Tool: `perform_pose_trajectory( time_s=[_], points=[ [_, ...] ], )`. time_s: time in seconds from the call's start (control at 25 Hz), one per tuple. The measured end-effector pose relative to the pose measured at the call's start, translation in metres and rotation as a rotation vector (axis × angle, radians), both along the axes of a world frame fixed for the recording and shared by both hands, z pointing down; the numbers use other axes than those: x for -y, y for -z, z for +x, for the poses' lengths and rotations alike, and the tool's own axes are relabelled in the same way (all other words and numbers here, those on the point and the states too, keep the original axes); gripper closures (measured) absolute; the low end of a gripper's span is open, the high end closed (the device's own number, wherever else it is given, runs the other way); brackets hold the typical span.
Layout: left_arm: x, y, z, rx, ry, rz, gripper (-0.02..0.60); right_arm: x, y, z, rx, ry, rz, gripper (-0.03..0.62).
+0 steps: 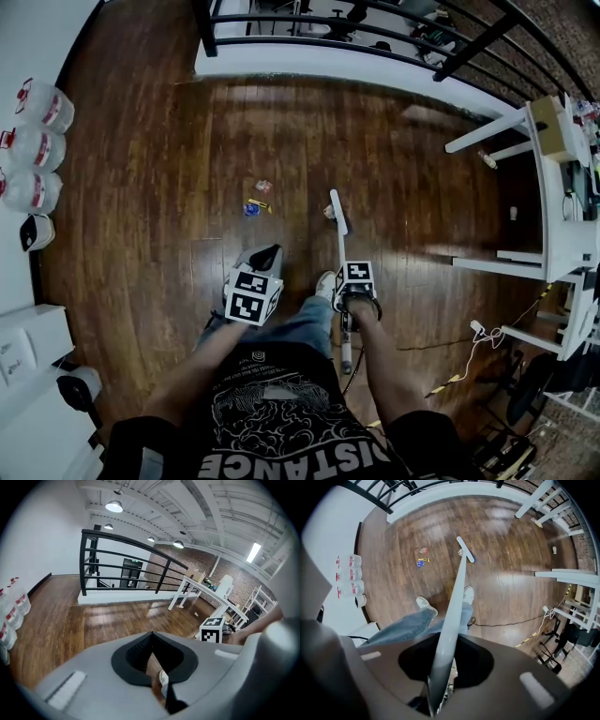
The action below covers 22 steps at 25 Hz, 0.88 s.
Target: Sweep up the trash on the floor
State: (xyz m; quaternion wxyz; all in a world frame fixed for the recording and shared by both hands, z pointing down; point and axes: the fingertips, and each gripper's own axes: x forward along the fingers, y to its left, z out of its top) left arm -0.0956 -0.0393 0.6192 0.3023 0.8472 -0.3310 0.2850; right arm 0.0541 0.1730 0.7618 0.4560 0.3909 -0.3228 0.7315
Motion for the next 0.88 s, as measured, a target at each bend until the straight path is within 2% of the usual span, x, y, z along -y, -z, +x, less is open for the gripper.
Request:
perform_pose_trajectory(
  time_s=[0.44, 0.88],
  points=[
    [0.006, -0.007, -0.062, -0.03, 0.055, -0.025, 0.575, 0.022, 0.013, -0.092, 0.089, -0.016, 0.026, 0.528],
    [0.016, -0.011, -0.1, -0.057, 0.115, -0.036, 0.575, 0.05, 0.025, -0.17, 0.191, -0.029, 0.051, 0.526]
  ],
)
